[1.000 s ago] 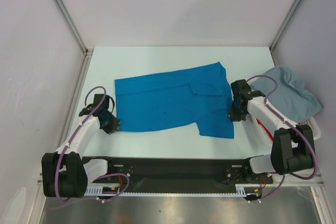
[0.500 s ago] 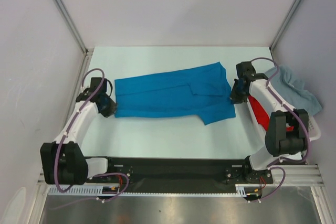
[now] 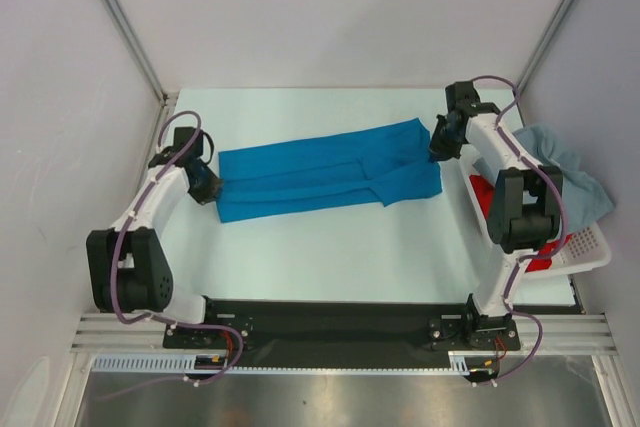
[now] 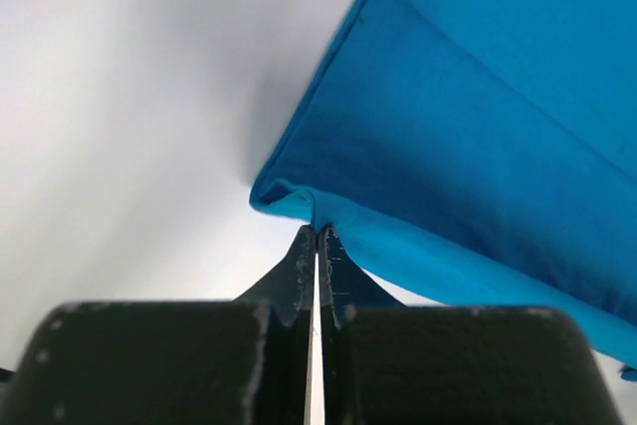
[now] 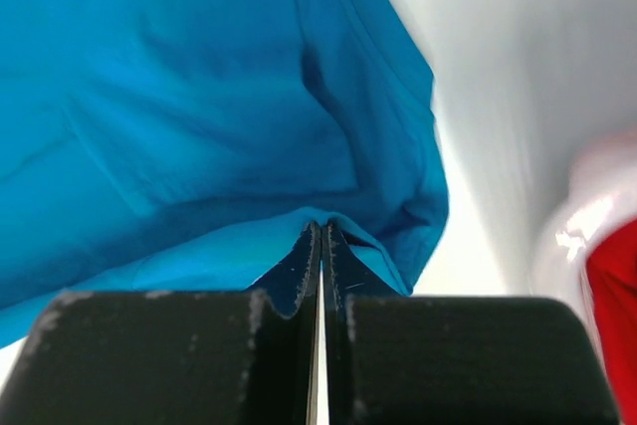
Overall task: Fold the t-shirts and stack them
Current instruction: Fold the tshirt
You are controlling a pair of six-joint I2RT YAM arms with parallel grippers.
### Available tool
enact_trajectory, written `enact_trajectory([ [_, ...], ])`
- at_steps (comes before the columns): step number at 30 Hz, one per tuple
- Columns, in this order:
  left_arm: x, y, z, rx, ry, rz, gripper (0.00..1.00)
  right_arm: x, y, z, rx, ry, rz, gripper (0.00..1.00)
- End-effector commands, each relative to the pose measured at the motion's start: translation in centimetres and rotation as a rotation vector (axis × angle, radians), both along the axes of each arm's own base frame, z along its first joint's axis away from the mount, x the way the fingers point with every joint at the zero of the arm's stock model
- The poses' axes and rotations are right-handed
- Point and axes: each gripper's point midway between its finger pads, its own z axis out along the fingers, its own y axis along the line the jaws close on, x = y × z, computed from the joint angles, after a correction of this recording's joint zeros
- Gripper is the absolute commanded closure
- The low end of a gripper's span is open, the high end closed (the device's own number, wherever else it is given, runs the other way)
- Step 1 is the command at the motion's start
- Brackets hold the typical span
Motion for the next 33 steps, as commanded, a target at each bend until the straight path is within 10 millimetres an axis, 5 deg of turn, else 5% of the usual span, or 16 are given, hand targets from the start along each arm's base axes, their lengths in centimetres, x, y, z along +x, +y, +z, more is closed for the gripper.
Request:
enact_trajectory([
  [1, 2.1, 1.1, 0.8, 0.031, -0.033, -0.001, 1.0, 1.9, 0.2, 1.5, 0.016, -0.038, 0.016, 1.0],
  [33, 7.2, 2.5, -3.4, 0.035, 0.086, -0.021, 0.99, 7.4, 1.1, -0.2, 0.082, -0.026, -0.002, 1.0],
])
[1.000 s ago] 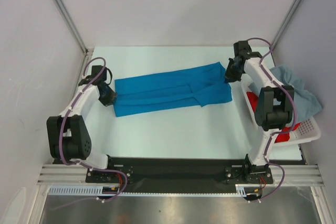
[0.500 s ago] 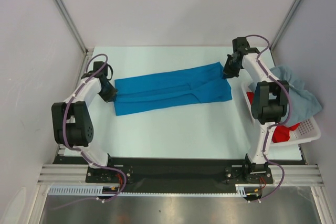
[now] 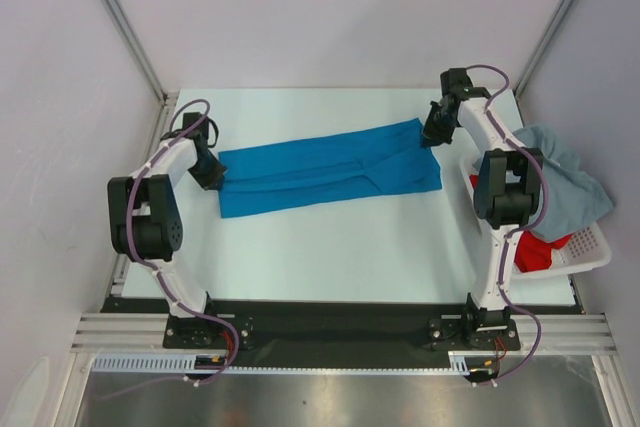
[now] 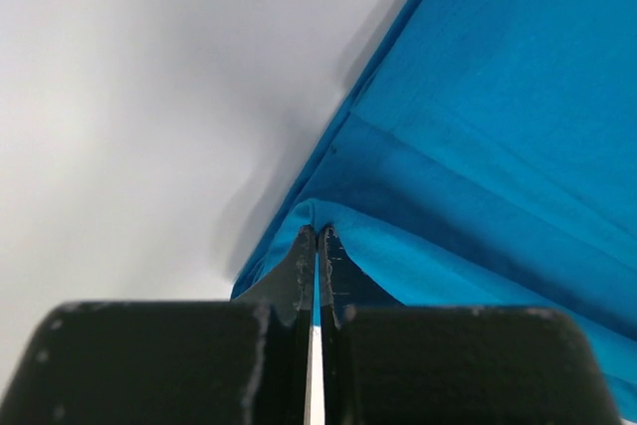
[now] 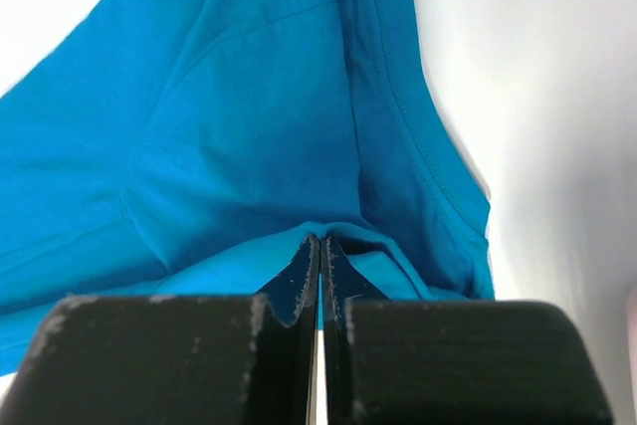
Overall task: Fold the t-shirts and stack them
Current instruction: Fold the tshirt
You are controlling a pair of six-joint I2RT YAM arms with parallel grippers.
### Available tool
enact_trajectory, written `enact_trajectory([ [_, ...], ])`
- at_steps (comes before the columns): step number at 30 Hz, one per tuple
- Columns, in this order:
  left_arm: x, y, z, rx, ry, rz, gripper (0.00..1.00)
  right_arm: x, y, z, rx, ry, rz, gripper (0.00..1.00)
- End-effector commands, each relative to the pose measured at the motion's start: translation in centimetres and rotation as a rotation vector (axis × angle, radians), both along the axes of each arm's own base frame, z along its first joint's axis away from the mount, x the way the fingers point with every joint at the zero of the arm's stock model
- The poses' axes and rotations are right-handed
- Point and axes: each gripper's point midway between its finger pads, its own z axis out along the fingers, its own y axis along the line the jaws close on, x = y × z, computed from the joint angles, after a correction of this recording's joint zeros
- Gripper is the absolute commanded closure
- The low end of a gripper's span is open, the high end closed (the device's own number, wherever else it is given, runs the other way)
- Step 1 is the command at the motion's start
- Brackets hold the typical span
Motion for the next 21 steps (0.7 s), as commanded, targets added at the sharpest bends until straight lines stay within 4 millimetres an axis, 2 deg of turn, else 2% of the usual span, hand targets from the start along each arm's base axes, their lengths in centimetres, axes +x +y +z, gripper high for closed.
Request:
enact_trajectory([
  [1, 1.4, 0.9, 0.8, 0.023, -0.026, -0.006, 1.0, 1.2, -0.2, 1.2, 0.011, -0.034, -0.015, 1.0],
  [13, 1.6, 0.6, -0.3, 0.009, -0.005, -0.018, 1.0, 1.4, -0.7, 0.0, 0.01, -0.009, -0.032, 1.0],
  [17, 1.9, 0.6, -0.5, 0.006, -0.006, -0.025, 0.94, 1.3, -0.8, -0.8, 0.012, 0.009, -0.042, 1.0],
  [21, 2.2, 0.7, -0.6, 0.012, -0.002, -0.043, 0.96, 1.4, -0.7, -1.2, 0.015, 0.014, -0.046, 1.0],
])
